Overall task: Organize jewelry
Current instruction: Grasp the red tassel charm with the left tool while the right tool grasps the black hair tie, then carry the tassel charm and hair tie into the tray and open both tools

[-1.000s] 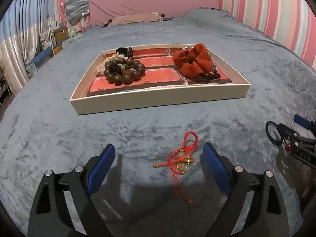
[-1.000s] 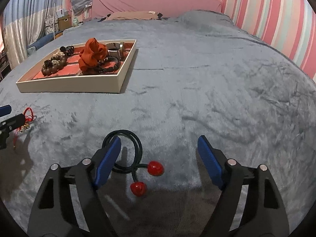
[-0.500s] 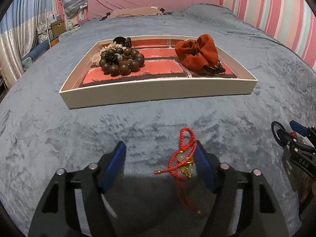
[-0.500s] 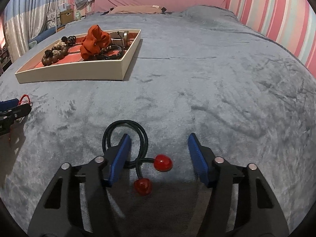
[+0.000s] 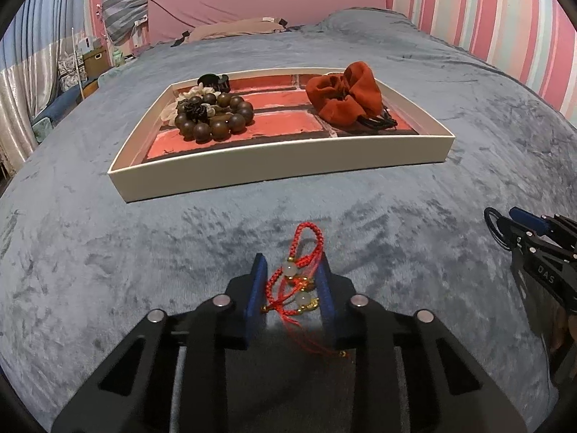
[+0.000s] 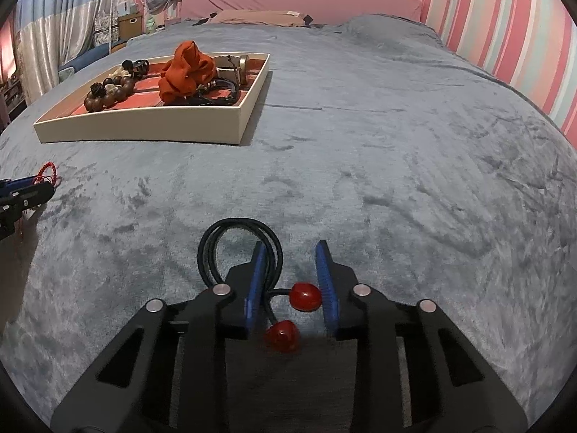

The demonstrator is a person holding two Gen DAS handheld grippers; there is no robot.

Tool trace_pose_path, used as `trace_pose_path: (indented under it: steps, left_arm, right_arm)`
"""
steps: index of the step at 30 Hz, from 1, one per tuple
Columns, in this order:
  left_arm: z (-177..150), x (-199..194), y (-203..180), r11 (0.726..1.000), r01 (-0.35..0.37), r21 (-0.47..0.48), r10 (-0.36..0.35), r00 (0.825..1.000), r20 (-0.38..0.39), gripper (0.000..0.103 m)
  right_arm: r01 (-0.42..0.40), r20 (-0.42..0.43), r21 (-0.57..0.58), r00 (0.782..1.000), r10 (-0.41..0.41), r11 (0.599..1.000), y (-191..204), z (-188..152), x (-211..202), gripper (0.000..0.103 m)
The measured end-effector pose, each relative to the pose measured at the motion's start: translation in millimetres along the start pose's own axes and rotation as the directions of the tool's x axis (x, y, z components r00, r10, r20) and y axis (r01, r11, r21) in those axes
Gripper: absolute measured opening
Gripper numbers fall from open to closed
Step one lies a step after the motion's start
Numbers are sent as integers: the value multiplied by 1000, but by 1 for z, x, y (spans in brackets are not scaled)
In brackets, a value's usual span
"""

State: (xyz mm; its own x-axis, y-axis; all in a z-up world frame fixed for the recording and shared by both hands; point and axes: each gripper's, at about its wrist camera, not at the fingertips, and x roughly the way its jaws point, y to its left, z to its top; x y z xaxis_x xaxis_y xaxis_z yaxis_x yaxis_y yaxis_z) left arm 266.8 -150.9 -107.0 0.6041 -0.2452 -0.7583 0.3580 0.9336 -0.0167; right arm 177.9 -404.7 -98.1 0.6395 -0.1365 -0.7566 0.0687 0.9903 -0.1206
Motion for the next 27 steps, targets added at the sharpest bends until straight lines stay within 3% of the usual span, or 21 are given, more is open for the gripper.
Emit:
trace_pose_path:
  steps: [2, 7, 27]
  left_arm:
    - [0, 0, -1, 1000, 6, 5, -6, 1000, 0, 24]
    - [1, 1, 1, 1000, 22, 2, -22, 1000, 3, 18]
    - [6, -34, 21, 1000, 25, 2, -25, 998, 52, 16]
  right_arm:
    - [-2, -3, -1, 1000, 2, 1000, 1, 0, 1, 24]
    - [-9, 5, 26, 1000, 9, 1000, -2, 1, 0, 5]
    - [-42, 88, 99, 996, 33, 994, 2, 12, -36, 4]
